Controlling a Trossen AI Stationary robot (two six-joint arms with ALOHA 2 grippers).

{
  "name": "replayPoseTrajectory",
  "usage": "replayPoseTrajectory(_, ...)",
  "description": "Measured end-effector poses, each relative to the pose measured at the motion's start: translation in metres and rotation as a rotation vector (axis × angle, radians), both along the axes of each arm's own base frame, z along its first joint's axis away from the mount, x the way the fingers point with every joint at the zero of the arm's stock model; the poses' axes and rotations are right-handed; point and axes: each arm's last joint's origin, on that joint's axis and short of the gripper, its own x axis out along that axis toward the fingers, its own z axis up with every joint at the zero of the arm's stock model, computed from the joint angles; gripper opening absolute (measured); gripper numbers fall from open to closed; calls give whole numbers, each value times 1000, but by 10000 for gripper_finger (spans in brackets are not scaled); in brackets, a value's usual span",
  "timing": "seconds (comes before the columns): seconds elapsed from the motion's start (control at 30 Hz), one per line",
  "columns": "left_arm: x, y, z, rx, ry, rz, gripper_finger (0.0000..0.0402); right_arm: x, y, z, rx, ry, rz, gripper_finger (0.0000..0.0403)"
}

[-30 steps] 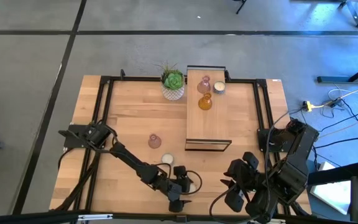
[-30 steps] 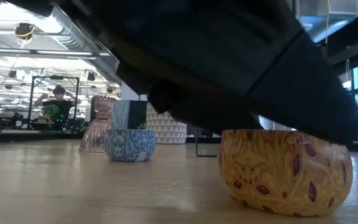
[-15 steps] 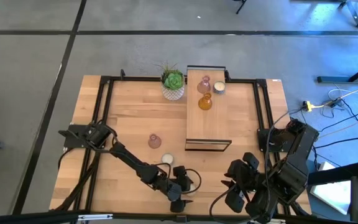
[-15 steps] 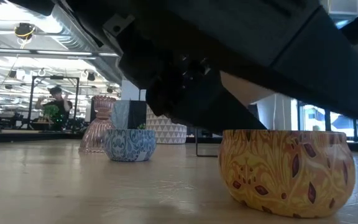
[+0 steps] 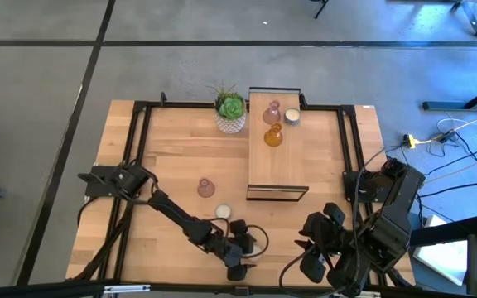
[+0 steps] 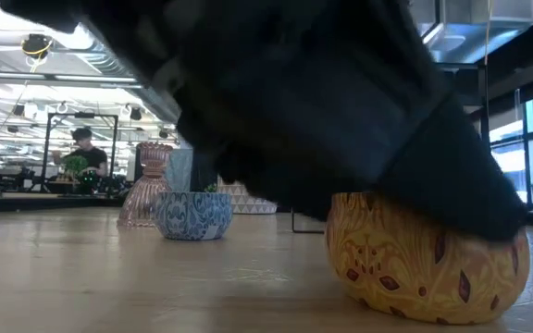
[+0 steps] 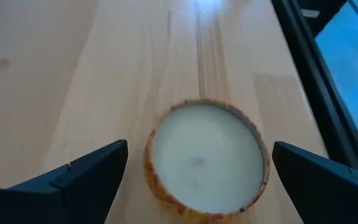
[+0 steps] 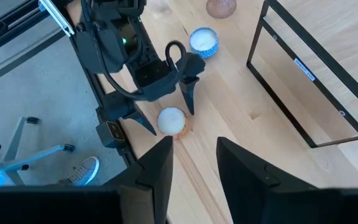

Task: Pick & Place candle stick holders
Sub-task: Put the patterned orange scented candle on the shelf aligned with the patterned blue scented candle

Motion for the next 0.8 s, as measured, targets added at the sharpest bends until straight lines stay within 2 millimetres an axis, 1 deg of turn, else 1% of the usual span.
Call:
replayPoseTrajectory(0.1,0,-1,-9,8,19,-15,398,0,0,0,0,0,0,127)
replayPoseTrajectory(0.17,0,-1,-11,9,19,-11,398,0,0,0,0,0,-1,127)
replayPoseTrajectory(0.33,2,2,-11,20,12,-20,398,0,0,0,0,-1,-1,127)
replayPoseTrajectory(0.4,5,4,-10,0,4,-20,398,0,0,0,0,-1,0,127)
replayPoseTrajectory(0.57,9,9,-9,-93,5,44,398,0,0,0,0,-1,0,127)
replayPoseTrajectory(0.8,10,11,-8,-106,12,18,397,0,0,0,0,-1,-1,127)
